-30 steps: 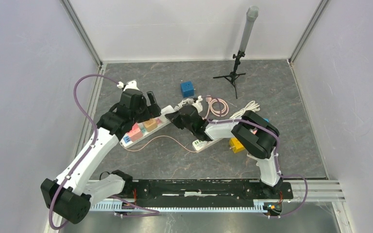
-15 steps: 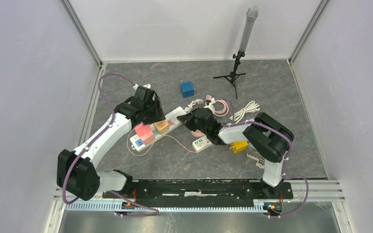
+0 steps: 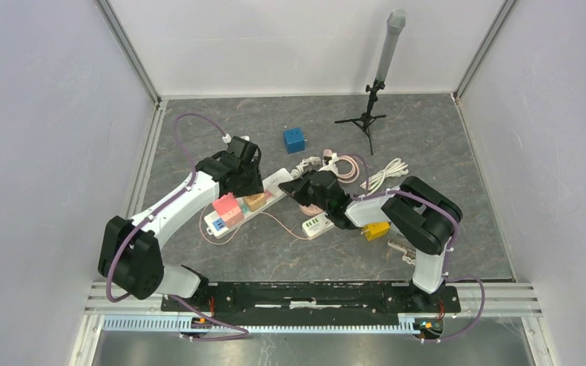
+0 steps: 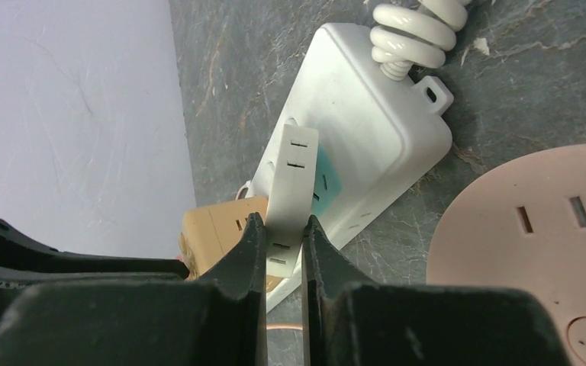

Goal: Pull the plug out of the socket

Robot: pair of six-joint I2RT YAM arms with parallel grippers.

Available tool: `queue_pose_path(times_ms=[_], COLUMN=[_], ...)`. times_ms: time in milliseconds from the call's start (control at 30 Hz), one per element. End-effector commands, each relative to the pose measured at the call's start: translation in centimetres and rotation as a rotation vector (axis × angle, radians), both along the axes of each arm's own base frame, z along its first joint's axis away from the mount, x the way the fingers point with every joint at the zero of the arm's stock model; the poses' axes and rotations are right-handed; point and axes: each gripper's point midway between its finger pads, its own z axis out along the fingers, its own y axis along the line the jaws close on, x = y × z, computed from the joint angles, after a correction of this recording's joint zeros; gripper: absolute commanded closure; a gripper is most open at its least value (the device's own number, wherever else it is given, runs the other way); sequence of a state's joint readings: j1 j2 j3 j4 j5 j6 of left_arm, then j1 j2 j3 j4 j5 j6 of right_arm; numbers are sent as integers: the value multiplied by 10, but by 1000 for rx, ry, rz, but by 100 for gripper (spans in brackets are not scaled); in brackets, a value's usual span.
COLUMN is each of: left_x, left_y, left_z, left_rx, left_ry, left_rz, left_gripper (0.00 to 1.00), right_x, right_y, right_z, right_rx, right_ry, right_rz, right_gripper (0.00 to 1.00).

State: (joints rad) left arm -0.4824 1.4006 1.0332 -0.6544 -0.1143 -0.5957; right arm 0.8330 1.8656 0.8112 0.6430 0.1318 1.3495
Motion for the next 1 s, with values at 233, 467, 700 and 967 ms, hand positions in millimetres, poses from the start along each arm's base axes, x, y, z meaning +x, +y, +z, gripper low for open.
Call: queue_pose_path(times_ms=[233,467,700,967], left_x=[-22,-24,-28,-30], left_y=[30,28,32,32], left_z=[-41,-49,-55,-60], left_rx=[172,171,186,187], left_ry=[105,127,139,149], left_rz=[18,13,11,8], left_gripper=[54,55,56,57], right_x=[-8,-1,-4,-5], right_y=[25,16,19,22], right_z=[81,38,51,93], right_rx=[264,149,352,546], right_ry=[-313,-134,3,-45], right_rz=[212,128,73,92], right_gripper=[100,100,100,100])
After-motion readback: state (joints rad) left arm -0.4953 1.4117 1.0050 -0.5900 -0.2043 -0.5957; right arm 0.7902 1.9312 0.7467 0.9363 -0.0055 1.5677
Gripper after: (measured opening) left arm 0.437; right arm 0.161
